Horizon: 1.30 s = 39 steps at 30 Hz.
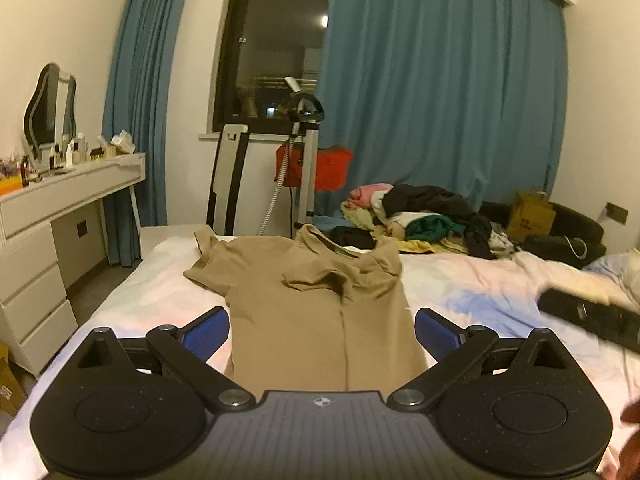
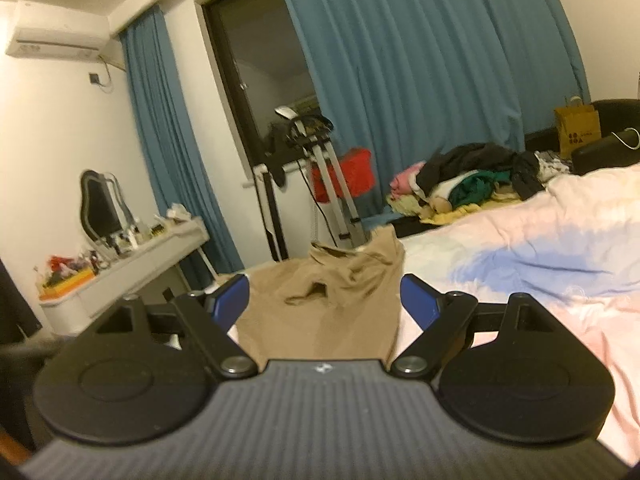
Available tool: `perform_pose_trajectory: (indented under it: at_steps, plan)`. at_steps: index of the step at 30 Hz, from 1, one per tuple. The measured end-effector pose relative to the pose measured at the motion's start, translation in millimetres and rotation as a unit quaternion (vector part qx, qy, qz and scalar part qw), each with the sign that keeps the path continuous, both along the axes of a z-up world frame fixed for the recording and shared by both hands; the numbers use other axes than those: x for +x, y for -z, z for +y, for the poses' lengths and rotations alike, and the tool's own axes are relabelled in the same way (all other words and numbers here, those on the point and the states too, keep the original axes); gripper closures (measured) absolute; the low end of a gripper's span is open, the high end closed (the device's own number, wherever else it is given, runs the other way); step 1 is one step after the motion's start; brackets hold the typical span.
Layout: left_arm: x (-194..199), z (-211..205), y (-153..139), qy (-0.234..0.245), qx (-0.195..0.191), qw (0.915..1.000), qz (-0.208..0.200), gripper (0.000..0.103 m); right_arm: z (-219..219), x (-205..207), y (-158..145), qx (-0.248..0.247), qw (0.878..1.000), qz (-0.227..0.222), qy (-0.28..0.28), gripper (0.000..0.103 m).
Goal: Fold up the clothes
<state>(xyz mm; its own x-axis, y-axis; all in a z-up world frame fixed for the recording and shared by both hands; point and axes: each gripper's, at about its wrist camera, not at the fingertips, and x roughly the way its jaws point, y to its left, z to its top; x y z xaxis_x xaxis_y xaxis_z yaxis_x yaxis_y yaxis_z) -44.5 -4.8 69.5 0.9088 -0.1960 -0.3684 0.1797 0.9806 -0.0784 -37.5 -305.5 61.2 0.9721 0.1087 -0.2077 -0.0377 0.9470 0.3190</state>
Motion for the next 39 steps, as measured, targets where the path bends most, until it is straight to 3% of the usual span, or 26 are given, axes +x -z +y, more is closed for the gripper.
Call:
perform_pose_trajectory:
  at_steps: [4,8,13,18,21,25,27,30,32,35,39]
  plan:
    - [23,24,23,-0.027,-0.009,0.9995,0.011,0.003,15,52,10,-0.028,0.999,0.041,-0.008,0.017]
    - [35,43,42,-0.023,0.009,0.9996,0.016,0.003,48,124,7,-0.052,0.994,0.065,-0.067,0.018]
    - [57,62,59,-0.032,0.048,0.9982,0.012,0.003,134,240,28,-0.11,0.979,0.097,-0.144,0.02]
    - [92,101,85,-0.091,0.006,0.9954,0.028,0.003,219,343,57,-0.14,0.958,0.13,-0.214,0.02]
    - [105,124,107,-0.141,-0.004,0.9891,0.042,0.003,259,373,78,-0.17,0.95,0.136,-0.222,0.02]
    - [115,155,116,-0.18,-0.076,0.9791,0.055,0.003,312,413,107,-0.21,0.939,0.145,-0.232,0.02]
    - [118,165,119,-0.191,-0.094,0.9751,0.062,0.003,330,429,118,-0.221,0.936,0.149,-0.231,0.021]
    - [116,175,122,-0.202,-0.108,0.9696,0.086,0.003,316,433,116,-0.196,0.947,0.156,-0.202,0.041]
    - [110,179,121,-0.191,-0.115,0.9712,0.084,0.003,306,436,115,-0.18,0.953,0.161,-0.181,0.085]
    - [104,184,116,-0.188,-0.117,0.9722,0.076,0.003,290,439,111,-0.154,0.962,0.164,-0.153,0.089]
    - [95,187,111,-0.192,-0.137,0.9686,0.078,0.002,249,427,76,-0.136,0.977,0.122,-0.107,0.09]
